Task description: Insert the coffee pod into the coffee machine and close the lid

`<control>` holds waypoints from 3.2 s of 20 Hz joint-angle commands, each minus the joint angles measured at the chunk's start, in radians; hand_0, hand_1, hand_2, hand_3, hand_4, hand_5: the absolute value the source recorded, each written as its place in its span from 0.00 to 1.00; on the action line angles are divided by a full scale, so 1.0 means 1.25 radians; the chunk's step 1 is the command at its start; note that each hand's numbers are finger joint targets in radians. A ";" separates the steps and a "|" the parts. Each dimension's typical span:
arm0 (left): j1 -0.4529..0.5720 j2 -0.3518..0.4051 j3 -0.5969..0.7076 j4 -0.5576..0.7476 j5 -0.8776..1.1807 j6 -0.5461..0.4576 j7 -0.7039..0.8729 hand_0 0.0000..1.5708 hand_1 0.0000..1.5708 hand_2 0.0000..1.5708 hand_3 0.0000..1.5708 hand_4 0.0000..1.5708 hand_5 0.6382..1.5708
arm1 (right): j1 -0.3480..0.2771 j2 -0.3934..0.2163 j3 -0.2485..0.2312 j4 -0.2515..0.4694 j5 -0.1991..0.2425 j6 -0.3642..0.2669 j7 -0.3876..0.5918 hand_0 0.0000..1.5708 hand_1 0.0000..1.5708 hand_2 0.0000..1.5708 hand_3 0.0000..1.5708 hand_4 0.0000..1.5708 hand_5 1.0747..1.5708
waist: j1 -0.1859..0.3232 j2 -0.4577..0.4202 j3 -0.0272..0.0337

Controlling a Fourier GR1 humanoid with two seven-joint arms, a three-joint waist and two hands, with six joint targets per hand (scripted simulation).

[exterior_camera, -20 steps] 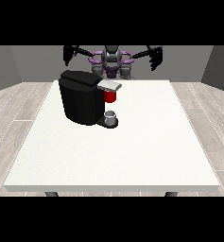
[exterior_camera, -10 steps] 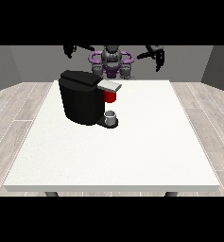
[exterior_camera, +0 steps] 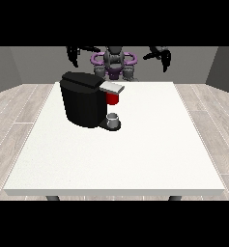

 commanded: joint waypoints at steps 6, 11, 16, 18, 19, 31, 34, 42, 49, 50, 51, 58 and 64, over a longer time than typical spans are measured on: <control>0.100 -0.005 -0.068 -0.194 0.045 0.013 0.061 0.00 0.00 0.00 0.00 0.21 1.00 | -0.050 -0.012 -0.001 0.080 -0.010 0.019 -0.017 0.00 0.00 0.00 0.00 0.00 1.00 | 0.007 0.073 -0.0002; 0.172 0.004 -0.090 -0.276 0.047 0.033 0.021 0.00 0.00 0.00 0.00 0.24 1.00 | -0.102 0.018 0.024 0.084 -0.004 -0.001 -0.020 0.00 0.00 0.00 0.00 0.00 1.00 | -0.012 0.103 -0.0003; 0.151 0.040 -0.056 -0.329 0.096 0.030 0.097 0.00 0.00 0.00 0.00 0.23 1.00 | -0.118 0.040 0.069 0.093 0.016 0.014 -0.030 0.00 0.00 0.00 0.00 0.00 1.00 | -0.055 0.124 -0.0004; 0.146 0.037 -0.062 -0.353 0.096 0.038 0.114 0.00 0.00 0.00 0.00 0.24 1.00 | -0.137 0.040 0.063 0.118 0.022 0.008 -0.066 0.00 0.00 0.00 0.00 0.00 1.00 | -0.038 0.152 -0.0003; 0.131 0.031 -0.075 -0.378 0.104 0.029 0.124 0.00 0.00 0.00 0.00 0.23 1.00 | -0.187 0.002 0.034 0.139 0.006 0.025 -0.059 0.00 0.00 0.00 0.00 0.00 1.00 | -0.022 0.171 -0.0003; 0.169 0.097 -0.031 -0.345 0.105 0.042 0.048 0.00 0.00 0.00 0.00 0.23 1.00 | -0.304 0.019 0.097 0.127 0.053 0.027 -0.020 0.00 0.00 0.00 0.00 0.07 1.00 | -0.043 0.220 -0.0008; 0.181 0.069 -0.058 -0.344 0.076 0.076 0.080 0.00 0.00 0.00 0.00 0.22 1.00 | -0.321 0.065 0.134 0.118 0.071 0.010 0.023 0.00 0.00 0.00 0.00 0.07 1.00 | -0.054 0.173 -0.0008; 0.148 0.089 -0.052 -0.378 0.117 0.044 0.090 0.00 0.00 0.00 0.00 0.23 1.00 | -0.399 0.061 0.144 0.160 0.115 -0.001 -0.027 0.00 0.00 0.00 0.00 0.00 1.00 | -0.013 0.237 -0.0008; 0.155 0.066 -0.096 -0.412 0.102 0.046 0.083 0.00 0.00 0.00 0.00 0.21 1.00 | -0.478 0.069 0.154 0.200 0.176 -0.058 -0.039 0.00 0.00 0.00 0.00 0.19 1.00 | 0.037 0.265 -0.0007; 0.131 0.091 -0.072 -0.399 0.101 0.053 0.097 0.00 0.00 0.00 0.00 0.21 1.00 | -0.519 0.039 0.140 0.202 0.171 -0.036 -0.011 0.00 0.00 0.00 0.00 0.17 1.00 | 0.028 0.269 -0.0007; 0.170 0.066 -0.112 -0.414 0.093 0.037 0.073 0.00 0.00 0.00 0.00 0.23 1.00 | -0.542 0.038 0.134 0.214 0.171 -0.041 0.007 0.00 0.00 0.00 0.00 0.17 1.00 | 0.061 0.264 -0.0008; 0.112 0.082 -0.083 -0.392 0.119 0.037 0.081 0.00 0.00 0.00 0.00 0.25 1.00 | -0.630 0.068 0.147 0.243 0.202 -0.061 0.038 0.00 0.00 0.00 0.00 0.06 1.00 | 0.070 0.289 -0.0010; 0.050 0.067 -0.091 -0.419 0.120 0.061 0.117 0.00 0.00 0.00 0.00 0.27 1.00 | -0.700 0.043 0.137 0.287 0.218 -0.046 0.025 0.00 0.00 0.00 0.00 0.00 1.00 | 0.088 0.332 -0.0008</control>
